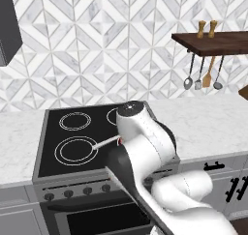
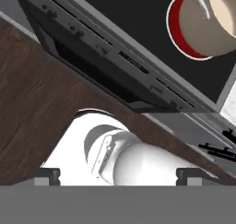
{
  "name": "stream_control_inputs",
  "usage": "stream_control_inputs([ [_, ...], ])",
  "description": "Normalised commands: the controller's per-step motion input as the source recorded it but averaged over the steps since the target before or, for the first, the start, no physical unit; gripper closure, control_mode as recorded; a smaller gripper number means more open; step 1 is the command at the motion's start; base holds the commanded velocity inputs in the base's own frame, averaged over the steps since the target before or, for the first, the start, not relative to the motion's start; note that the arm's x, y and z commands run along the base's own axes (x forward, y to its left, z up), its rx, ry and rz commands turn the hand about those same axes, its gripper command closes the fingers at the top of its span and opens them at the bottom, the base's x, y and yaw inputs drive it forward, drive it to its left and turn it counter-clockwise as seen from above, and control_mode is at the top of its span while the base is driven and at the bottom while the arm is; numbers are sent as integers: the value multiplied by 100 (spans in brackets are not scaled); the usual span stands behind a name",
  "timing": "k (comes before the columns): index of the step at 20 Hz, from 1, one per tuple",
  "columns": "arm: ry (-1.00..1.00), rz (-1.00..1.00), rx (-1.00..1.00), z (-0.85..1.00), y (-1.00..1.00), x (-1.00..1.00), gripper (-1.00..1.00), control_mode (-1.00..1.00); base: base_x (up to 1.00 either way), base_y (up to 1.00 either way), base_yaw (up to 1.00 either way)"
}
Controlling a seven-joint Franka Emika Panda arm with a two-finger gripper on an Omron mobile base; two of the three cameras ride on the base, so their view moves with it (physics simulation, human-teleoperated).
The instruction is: Turn off the front right burner of the stove.
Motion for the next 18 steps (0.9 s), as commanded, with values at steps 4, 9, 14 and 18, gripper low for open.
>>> stream_control_inputs([
  [4,0,31,-28,-100,77,-52,-100,-100,0,0,0],
  [9,-18,23,-26,-86,38,-14,-100,-100,0,0,0],
  [14,-45,7,-15,-46,-4,0,-100,-100,0,0,0],
  [18,-37,21,-1,-10,-46,0,-100,-100,0,0,0],
])
